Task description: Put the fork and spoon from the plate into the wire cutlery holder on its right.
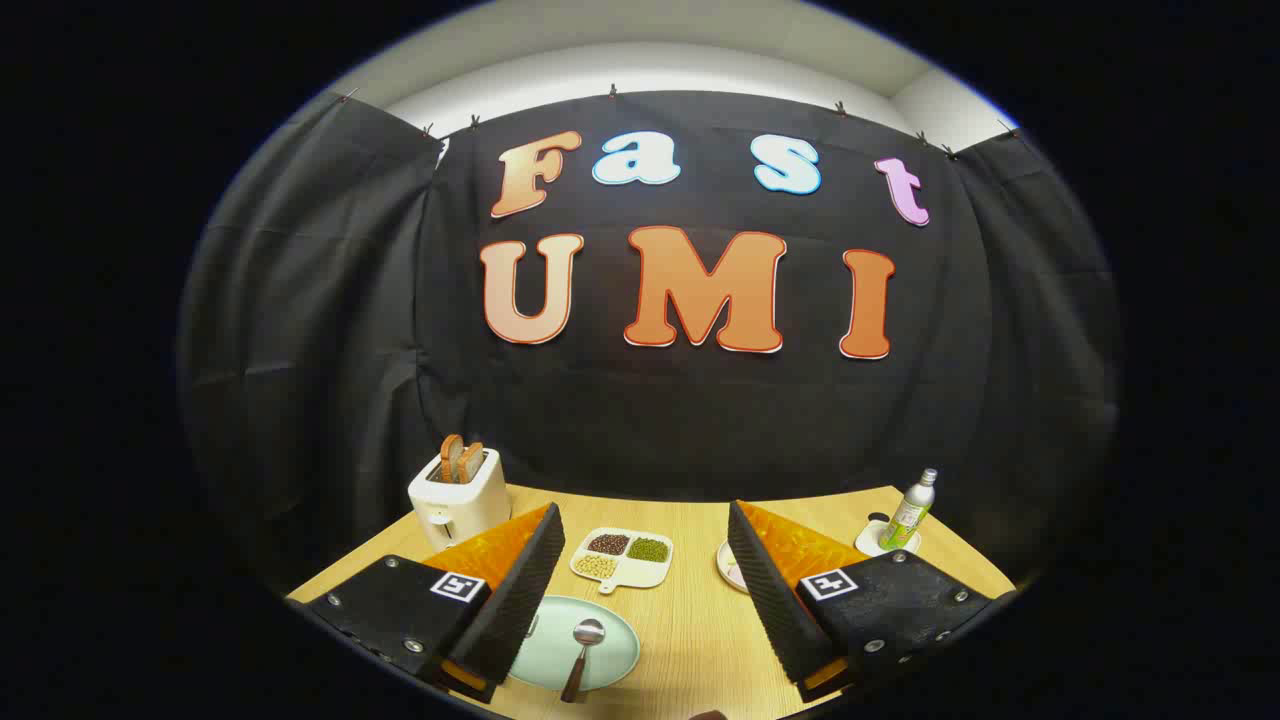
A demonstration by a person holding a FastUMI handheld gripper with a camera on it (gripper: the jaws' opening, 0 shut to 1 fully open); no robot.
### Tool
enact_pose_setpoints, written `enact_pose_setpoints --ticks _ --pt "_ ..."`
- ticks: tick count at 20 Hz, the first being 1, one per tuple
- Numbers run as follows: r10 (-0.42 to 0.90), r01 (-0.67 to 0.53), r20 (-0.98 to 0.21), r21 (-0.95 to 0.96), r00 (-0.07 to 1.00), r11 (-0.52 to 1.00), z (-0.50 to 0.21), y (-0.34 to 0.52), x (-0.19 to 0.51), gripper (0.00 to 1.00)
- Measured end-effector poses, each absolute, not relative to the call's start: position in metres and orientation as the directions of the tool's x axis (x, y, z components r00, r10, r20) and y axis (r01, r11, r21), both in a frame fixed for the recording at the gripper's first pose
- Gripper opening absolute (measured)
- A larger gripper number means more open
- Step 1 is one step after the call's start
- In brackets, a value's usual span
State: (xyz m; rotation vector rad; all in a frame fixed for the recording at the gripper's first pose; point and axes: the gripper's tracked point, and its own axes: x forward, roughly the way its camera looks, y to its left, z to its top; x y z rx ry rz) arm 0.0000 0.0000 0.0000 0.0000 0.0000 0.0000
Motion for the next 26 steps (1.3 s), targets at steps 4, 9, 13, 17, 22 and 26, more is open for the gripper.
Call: enact_pose_setpoints --ticks 4,9,13,17,22,26 --pt "0.018 -0.019 -0.043 -0.001 0.999 1.0 -0.012 0.006 0.001 0.99" --pt "0.033 -0.034 -0.075 -0.009 0.997 0.999 -0.026 0.011 -0.003 0.99" --pt "0.045 -0.047 -0.102 -0.018 0.994 0.999 -0.037 0.016 -0.004 0.99" --pt "0.051 -0.054 -0.117 -0.027 0.992 0.998 -0.044 0.016 -0.006 0.99" --pt "0.064 -0.071 -0.177 -0.038 0.982 0.997 -0.065 0.018 -0.003 0.99" --pt "0.088 -0.114 -0.327 -0.06 0.941 0.992 -0.109 0.028 -0.002 0.99"
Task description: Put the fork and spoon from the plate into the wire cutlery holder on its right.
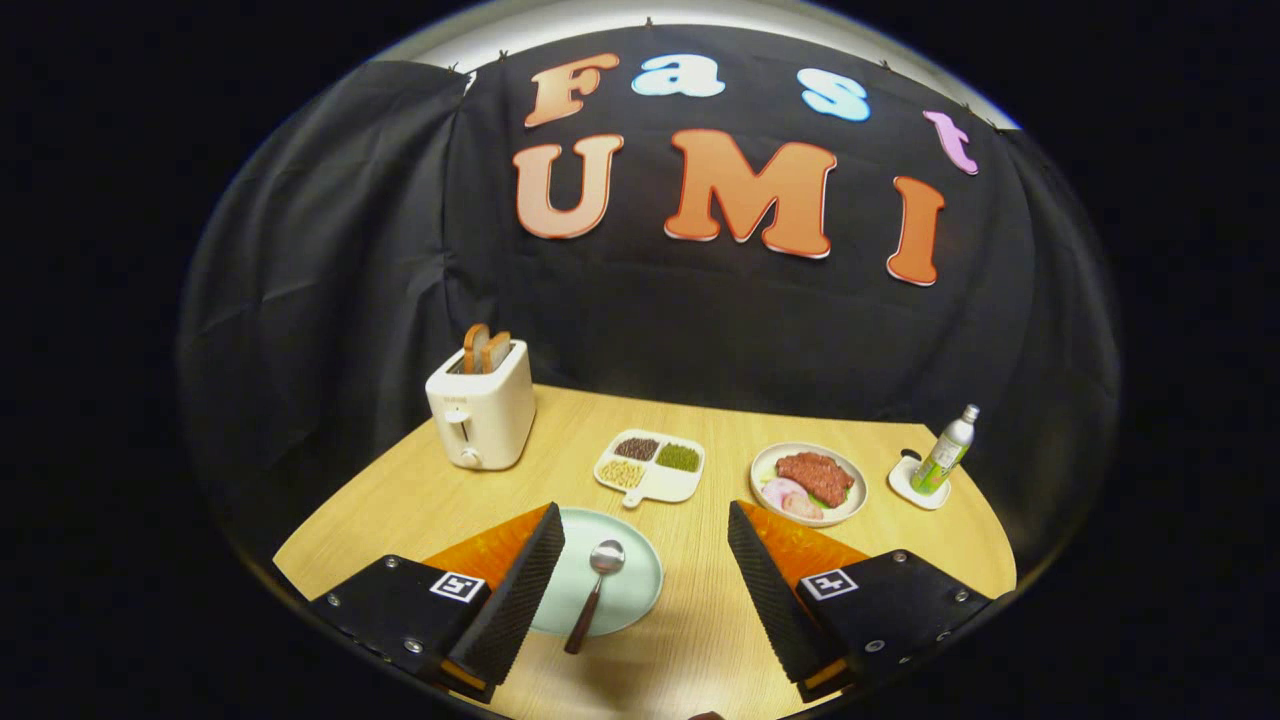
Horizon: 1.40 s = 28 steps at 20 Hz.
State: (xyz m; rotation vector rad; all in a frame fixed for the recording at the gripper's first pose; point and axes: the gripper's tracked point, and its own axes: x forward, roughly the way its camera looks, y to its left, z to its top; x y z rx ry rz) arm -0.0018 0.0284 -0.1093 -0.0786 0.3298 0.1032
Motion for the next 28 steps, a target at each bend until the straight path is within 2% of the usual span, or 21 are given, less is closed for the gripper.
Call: enact_pose_setpoints --ticks 5,10,19,22,25,28 --pt "0.11 -0.195 -0.563 -0.093 0.819 0.976 -0.171 0.048 0.007 0.93" --pt "0.15 -0.228 -0.779 0.009 0.609 0.974 -0.227 0.065 0.007 0.84" --pt "0.081 -0.155 -0.924 0.024 0.374 0.988 -0.283 0.07 0.016 0.63" --pt "0.067 -0.136 -0.941 0.022 0.333 0.99 -0.294 0.072 0.019 0.49" --pt "0.06 -0.124 -0.953 0.024 0.297 0.992 -0.304 0.076 0.018 0.42" --pt "0.059 -0.094 -0.957 0.033 0.286 0.995 -0.308 0.078 0.02 0.25"
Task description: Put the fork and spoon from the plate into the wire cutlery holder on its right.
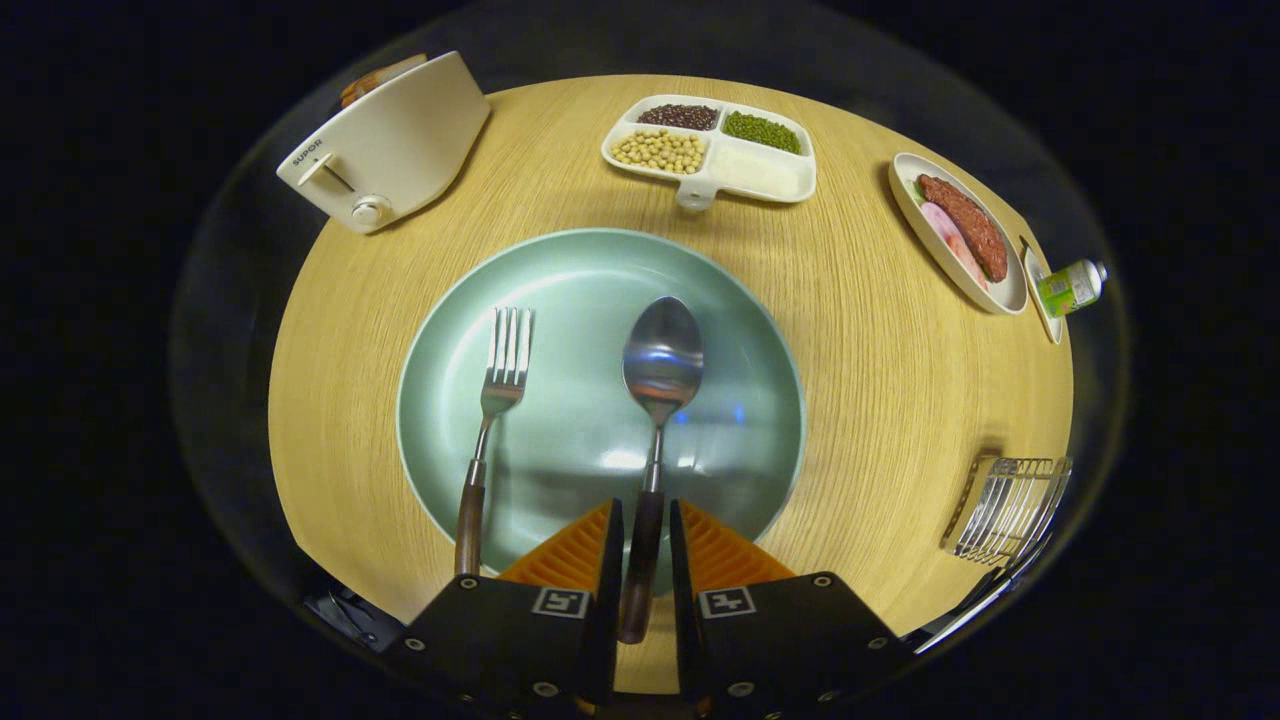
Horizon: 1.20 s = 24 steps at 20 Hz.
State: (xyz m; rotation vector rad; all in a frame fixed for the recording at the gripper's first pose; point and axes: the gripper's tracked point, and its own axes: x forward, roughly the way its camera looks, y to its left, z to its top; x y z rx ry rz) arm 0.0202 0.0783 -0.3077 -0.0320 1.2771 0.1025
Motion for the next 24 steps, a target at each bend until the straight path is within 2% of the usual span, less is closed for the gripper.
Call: enact_pose_setpoints --ticks 2,6,15,24 --pt "0.062 -0.081 -0.956 0.04 0.288 0.996 -0.307 0.078 0.023 0.16" --pt "0.121 -0.036 -0.95 0.116 0.289 0.993 -0.305 0.084 0.022 0.08" --pt "0.188 -0.003 -0.881 0.207 0.435 0.978 -0.25 0.048 0.017 0.06" --pt "0.092 0.089 -0.825 0.17 0.557 0.981 -0.193 -0.076 -0.018 0.06"
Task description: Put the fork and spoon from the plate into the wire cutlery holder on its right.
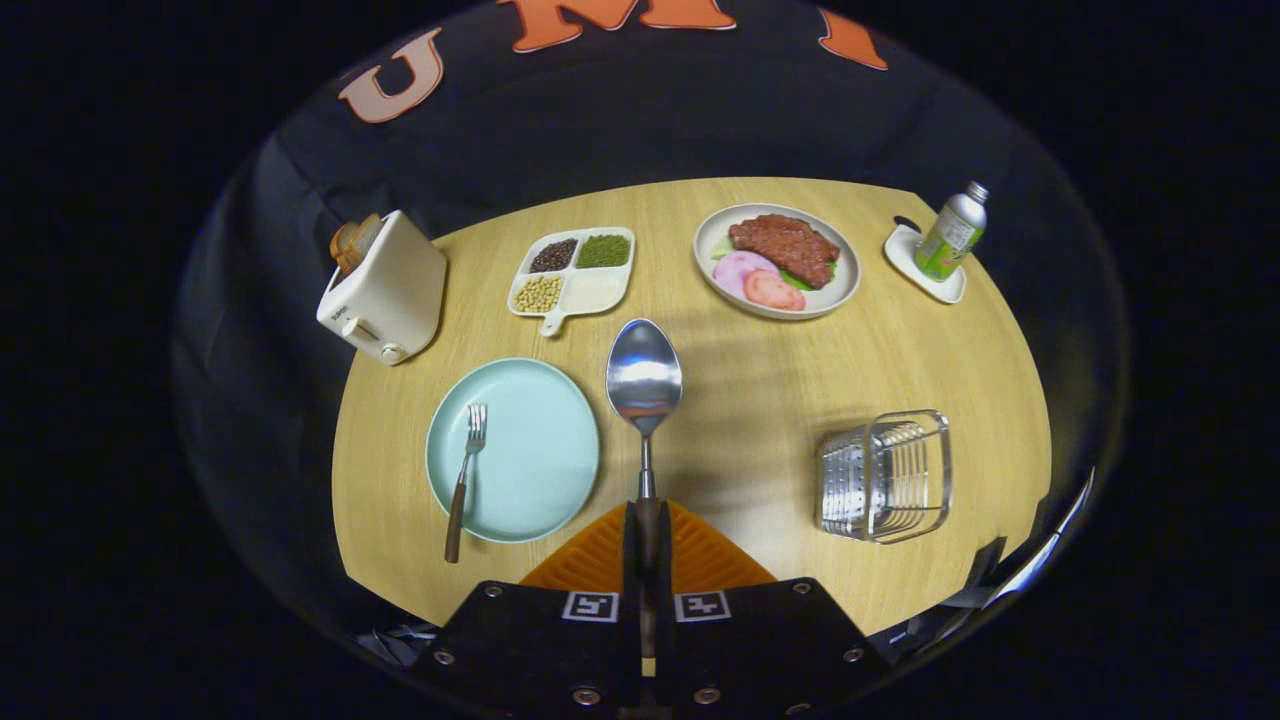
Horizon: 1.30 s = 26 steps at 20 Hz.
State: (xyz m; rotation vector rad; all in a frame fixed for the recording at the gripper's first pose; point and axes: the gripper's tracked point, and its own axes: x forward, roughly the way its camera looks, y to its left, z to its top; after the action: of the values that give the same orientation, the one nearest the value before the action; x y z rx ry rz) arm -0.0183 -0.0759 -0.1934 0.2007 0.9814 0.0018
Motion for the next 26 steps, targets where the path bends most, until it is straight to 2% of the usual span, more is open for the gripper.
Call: enact_pose_setpoints --ticks 10,17,26 --pt "0.002 0.216 -0.852 0.135 0.524 0.967 -0.215 -0.192 -0.069 0.06" --pt "-0.012 0.197 -0.869 0.099 0.495 0.975 -0.234 -0.214 -0.084 0.06" --pt "-0.013 0.141 -0.792 0.093 0.611 0.986 -0.207 -0.226 -0.065 0.12"
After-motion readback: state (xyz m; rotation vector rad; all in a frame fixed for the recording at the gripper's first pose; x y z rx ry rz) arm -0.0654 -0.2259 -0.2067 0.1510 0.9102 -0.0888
